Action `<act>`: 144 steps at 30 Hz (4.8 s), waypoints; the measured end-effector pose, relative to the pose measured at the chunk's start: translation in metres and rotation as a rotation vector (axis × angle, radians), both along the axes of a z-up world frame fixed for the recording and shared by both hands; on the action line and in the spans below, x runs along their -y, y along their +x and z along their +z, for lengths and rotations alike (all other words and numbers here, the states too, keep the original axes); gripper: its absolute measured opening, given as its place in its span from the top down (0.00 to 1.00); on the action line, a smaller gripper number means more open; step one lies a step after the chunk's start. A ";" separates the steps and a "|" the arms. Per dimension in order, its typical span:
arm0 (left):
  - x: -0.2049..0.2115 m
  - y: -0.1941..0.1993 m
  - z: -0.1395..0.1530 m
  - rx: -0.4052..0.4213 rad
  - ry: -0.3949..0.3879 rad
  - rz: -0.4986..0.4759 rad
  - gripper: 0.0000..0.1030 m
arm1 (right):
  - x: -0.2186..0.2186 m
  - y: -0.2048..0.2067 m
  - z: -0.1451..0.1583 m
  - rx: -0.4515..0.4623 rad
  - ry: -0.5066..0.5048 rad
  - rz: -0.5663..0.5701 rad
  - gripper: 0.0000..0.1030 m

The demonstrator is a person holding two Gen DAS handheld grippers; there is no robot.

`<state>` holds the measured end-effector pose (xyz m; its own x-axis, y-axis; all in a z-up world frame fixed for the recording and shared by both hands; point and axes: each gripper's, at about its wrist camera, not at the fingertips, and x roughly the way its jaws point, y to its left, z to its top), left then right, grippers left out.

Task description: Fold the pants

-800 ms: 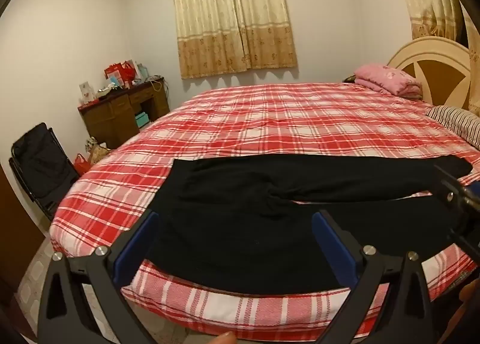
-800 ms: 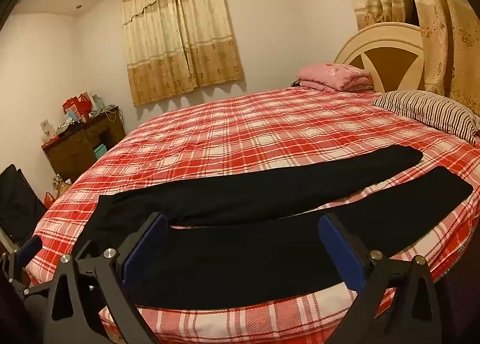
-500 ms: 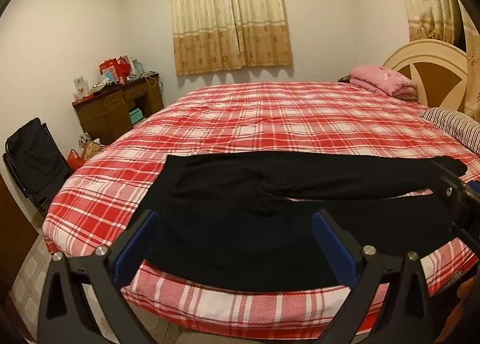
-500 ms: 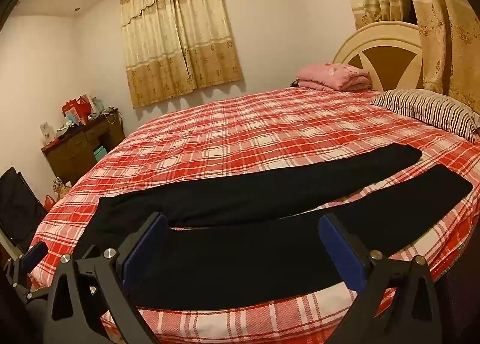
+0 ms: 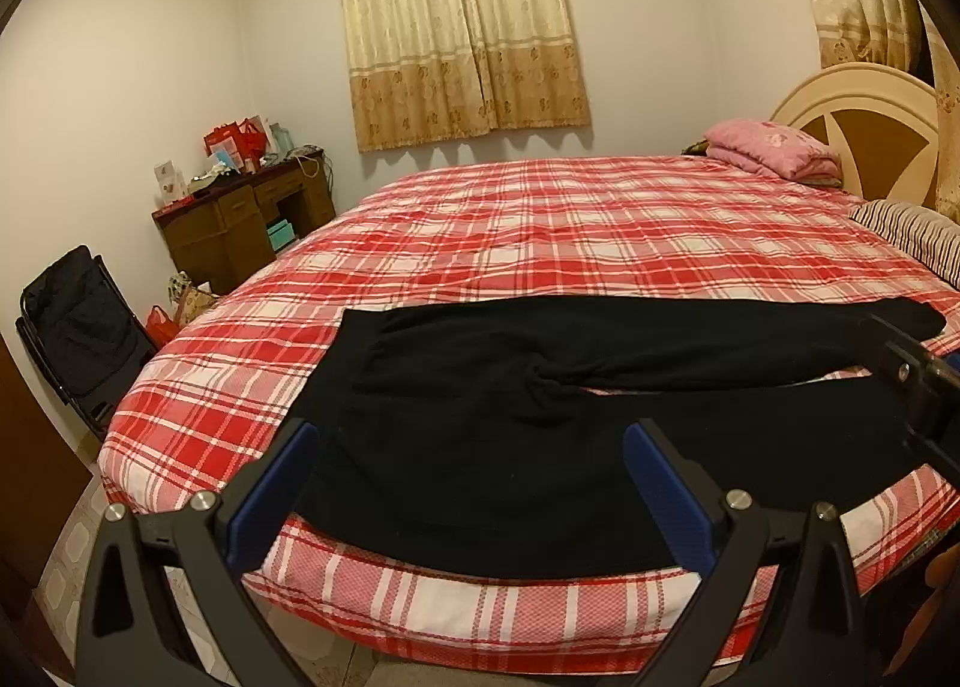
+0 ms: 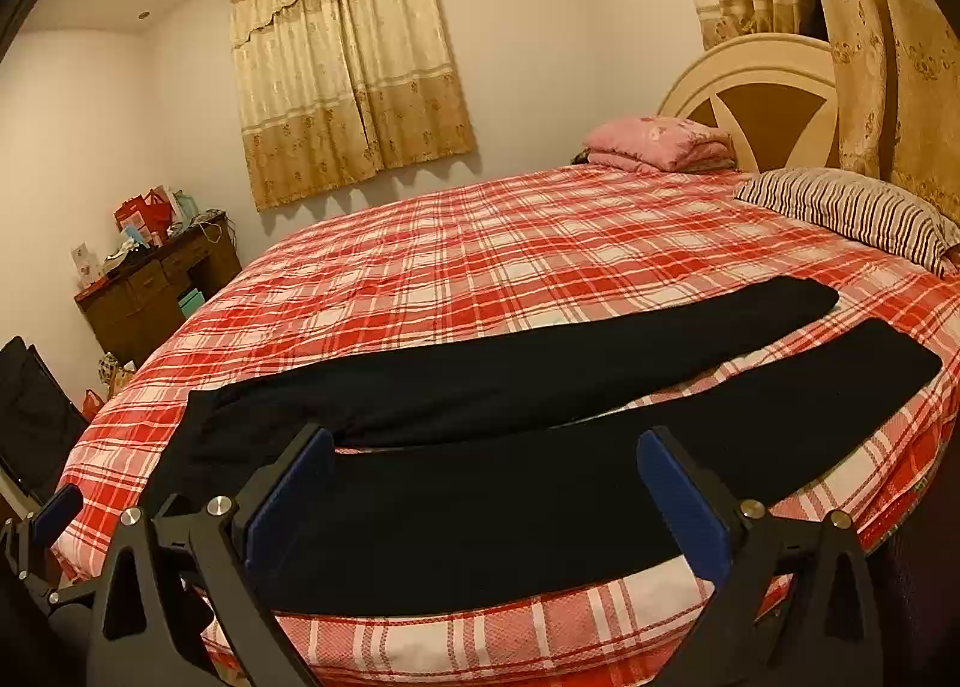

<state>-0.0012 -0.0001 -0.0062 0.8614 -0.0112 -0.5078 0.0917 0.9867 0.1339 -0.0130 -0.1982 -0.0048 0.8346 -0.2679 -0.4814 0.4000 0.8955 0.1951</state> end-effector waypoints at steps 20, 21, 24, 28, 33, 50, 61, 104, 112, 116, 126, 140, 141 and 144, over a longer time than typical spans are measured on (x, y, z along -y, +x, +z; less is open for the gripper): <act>-0.005 0.002 -0.004 -0.023 -0.011 -0.006 0.00 | -0.002 0.002 -0.003 -0.008 0.004 0.001 0.01; -0.005 0.002 -0.004 -0.024 -0.011 -0.006 0.00 | -0.002 0.002 -0.003 -0.007 0.002 0.000 0.01; -0.006 0.002 -0.004 -0.024 -0.011 -0.007 0.00 | -0.003 0.002 -0.002 -0.006 -0.001 0.001 0.01; -0.006 0.002 -0.004 -0.025 -0.012 -0.008 0.00 | -0.004 0.002 -0.003 -0.005 -0.003 -0.003 0.01; -0.006 0.001 -0.004 -0.025 -0.011 -0.009 0.00 | -0.004 0.002 -0.003 -0.007 -0.001 -0.001 0.01; -0.002 0.000 -0.005 -0.032 -0.009 -0.007 0.00 | -0.007 0.003 -0.004 -0.010 -0.005 0.006 0.01; 0.000 0.000 -0.006 -0.037 -0.009 -0.008 0.00 | -0.009 0.003 -0.007 -0.015 -0.003 0.012 0.01; -0.130 0.223 -0.038 -0.275 -0.049 0.019 0.15 | 0.034 0.079 -0.080 -0.156 -0.042 0.118 0.01; -0.130 0.316 -0.079 -0.453 -0.108 -0.014 0.33 | 0.029 0.109 -0.058 -0.179 -0.125 0.213 0.01; -0.123 0.321 -0.091 -0.503 -0.101 -0.015 0.33 | 0.041 0.142 -0.043 -0.195 -0.159 0.264 0.01; -0.127 0.318 -0.087 -0.493 -0.135 -0.070 0.49 | 0.058 0.267 -0.063 -0.360 -0.224 0.486 0.09; -0.116 0.331 -0.091 -0.446 -0.128 -0.056 0.45 | 0.085 0.340 -0.110 -0.543 -0.086 0.647 0.50; -0.114 0.330 -0.091 -0.441 -0.122 -0.064 0.53 | 0.084 0.338 -0.107 -0.542 -0.079 0.666 0.62; -0.110 0.327 -0.087 -0.441 -0.148 -0.094 0.79 | 0.079 0.331 -0.100 -0.554 -0.080 0.685 0.92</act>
<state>0.3259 0.1096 -0.0932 0.5557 -0.1782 -0.8120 0.1979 0.9770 -0.0790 0.3181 -0.2769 -0.1048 0.4766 0.1549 -0.8654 -0.2109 0.9758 0.0585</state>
